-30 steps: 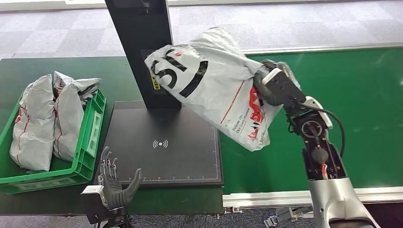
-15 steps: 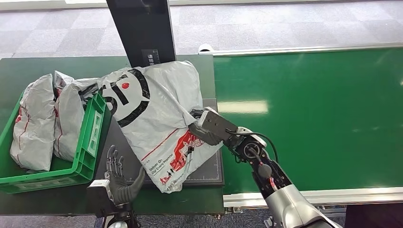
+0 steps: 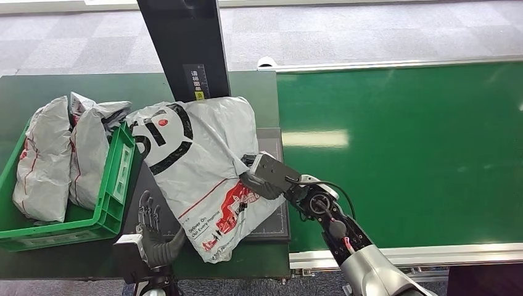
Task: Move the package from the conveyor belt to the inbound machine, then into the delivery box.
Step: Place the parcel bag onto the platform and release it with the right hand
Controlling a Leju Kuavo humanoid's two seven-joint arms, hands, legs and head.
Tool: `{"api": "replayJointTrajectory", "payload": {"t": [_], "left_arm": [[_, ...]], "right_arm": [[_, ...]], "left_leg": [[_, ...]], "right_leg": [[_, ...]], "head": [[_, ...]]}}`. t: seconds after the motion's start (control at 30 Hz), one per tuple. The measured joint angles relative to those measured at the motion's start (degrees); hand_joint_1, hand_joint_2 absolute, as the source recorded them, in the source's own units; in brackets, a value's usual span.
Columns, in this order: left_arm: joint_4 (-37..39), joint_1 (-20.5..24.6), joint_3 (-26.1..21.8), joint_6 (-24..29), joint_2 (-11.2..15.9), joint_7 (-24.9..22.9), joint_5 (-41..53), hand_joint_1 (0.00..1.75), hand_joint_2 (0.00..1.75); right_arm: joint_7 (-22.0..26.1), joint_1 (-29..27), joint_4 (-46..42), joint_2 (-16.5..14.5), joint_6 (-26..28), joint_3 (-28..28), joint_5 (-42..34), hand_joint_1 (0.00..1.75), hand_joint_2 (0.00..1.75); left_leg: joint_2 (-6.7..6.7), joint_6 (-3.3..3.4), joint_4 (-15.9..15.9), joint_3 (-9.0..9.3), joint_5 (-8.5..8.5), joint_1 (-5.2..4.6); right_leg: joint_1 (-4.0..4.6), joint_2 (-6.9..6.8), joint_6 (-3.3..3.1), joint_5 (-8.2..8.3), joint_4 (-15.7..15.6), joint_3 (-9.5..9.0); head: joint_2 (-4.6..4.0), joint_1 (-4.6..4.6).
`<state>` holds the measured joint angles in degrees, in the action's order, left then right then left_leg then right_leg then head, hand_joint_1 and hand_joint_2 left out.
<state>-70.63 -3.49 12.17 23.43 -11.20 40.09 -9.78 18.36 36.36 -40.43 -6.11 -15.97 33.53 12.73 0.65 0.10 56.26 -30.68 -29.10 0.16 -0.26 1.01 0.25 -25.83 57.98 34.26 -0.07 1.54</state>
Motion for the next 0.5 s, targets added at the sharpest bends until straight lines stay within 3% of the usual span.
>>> {"api": "replayJointTrajectory", "payload": {"t": [0.03, 0.33, 0.4, 0.5], "left_arm": [[-0.9, -0.5, 0.0, 0.3, 0.2, 0.0, 0.3, 0.00, 1.75], [-11.4, -4.6, -0.3, 3.8, 3.8, 0.1, 6.4, 0.00, 1.75], [-15.2, -4.1, -0.2, 5.7, 5.9, 0.1, 12.5, 0.00, 1.75], [-20.1, -1.3, -1.7, 3.2, 8.9, -0.2, 19.3, 0.00, 1.75]], "right_arm": [[0.3, -0.6, 0.0, 0.2, 0.7, 0.2, -0.5, 0.00, 1.75], [0.3, -5.0, -4.9, 2.8, 4.4, -0.2, -3.4, 0.00, 1.75], [0.7, -6.4, -7.8, 3.7, 6.1, -1.3, -4.2, 0.00, 1.75], [0.0, -8.7, -13.8, 5.1, 6.9, -4.0, -4.5, 0.00, 1.75]], "left_leg": [[0.00, 0.00, 0.0, 0.00, 0.00, 0.00], [0.02, 0.00, 0.0, 0.01, -0.02, 0.00], [0.10, -0.01, 0.0, 0.01, 0.00, 0.01], [0.14, -0.03, 0.0, 0.02, 0.02, 0.02]], "right_leg": [[0.00, 0.00, 0.00, 0.00, 0.0, 0.00], [0.01, -0.02, 0.01, -0.01, 0.0, 0.01], [0.03, -0.10, 0.01, -0.01, 0.0, -0.01], [0.05, -0.16, -0.02, 0.01, 0.0, -0.04]], "head": [[0.00, -0.01], [0.00, -0.02], [0.00, -0.01], [0.00, 0.00]]}}
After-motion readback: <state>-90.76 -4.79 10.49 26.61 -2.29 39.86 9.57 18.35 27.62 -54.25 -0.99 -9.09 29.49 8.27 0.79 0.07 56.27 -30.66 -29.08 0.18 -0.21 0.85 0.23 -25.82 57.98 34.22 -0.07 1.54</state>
